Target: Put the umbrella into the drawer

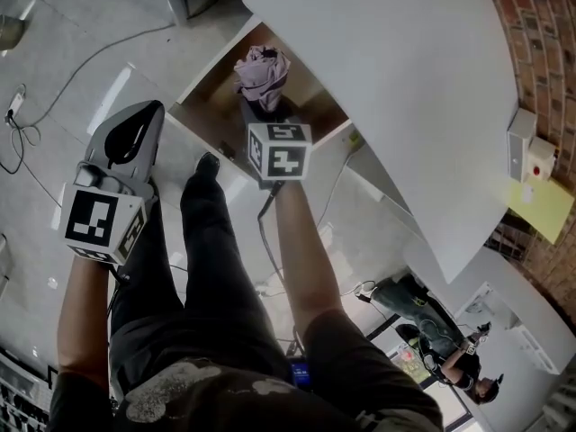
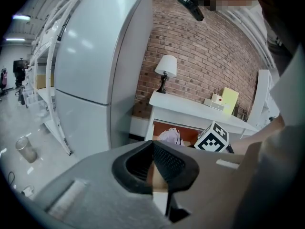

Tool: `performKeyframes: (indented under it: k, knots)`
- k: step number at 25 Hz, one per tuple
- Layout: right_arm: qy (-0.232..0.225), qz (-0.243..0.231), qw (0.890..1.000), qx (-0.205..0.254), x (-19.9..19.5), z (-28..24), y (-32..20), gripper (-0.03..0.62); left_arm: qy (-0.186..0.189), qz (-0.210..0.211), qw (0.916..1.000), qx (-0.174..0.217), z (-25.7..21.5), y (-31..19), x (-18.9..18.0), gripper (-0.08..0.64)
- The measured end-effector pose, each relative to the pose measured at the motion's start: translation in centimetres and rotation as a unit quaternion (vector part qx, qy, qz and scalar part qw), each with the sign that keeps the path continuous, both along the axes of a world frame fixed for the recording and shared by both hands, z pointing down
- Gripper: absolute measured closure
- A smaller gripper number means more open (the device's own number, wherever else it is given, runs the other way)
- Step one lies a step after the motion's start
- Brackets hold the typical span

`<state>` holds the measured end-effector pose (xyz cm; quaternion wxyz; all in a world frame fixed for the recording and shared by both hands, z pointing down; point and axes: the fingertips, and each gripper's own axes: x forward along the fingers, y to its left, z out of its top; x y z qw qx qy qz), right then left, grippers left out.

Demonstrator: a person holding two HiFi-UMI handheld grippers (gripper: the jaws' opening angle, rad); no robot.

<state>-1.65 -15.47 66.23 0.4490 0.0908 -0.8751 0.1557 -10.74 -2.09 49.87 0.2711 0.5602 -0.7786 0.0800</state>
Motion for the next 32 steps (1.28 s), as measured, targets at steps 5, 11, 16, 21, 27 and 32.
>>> performKeyframes:
  k: [5,11,16,21,27,32]
  knots:
    - [0.022,0.003,1.000,-0.009,-0.2,3.0,-0.6,0.360,0.023,-0.009,0.9996,-0.010,1.8,0.0,-0.3,0.549]
    - [0.044,0.012,0.999,-0.020,-0.3,5.6,-1.2,0.360,0.037,-0.021,0.9990,-0.012,3.7,-0.1,-0.8,0.549]
    - [0.058,0.017,0.998,-0.028,-0.3,7.3,-1.8,0.359,0.057,-0.023,0.9979,-0.021,4.6,-0.6,-0.9,0.549]
    - [0.074,0.027,0.996,-0.035,-0.4,8.2,-2.1,0.357,0.058,-0.020,0.9978,-0.024,5.0,-0.9,-0.9,0.549]
    - [0.080,0.031,0.996,-0.025,-0.3,8.5,-2.2,0.353,0.062,-0.021,0.9975,-0.026,5.1,-0.6,-0.8,0.549]
    - [0.076,0.033,0.996,-0.028,-0.5,8.4,-2.0,0.336,0.064,-0.020,0.9974,-0.026,4.8,-0.7,-0.7,0.549]
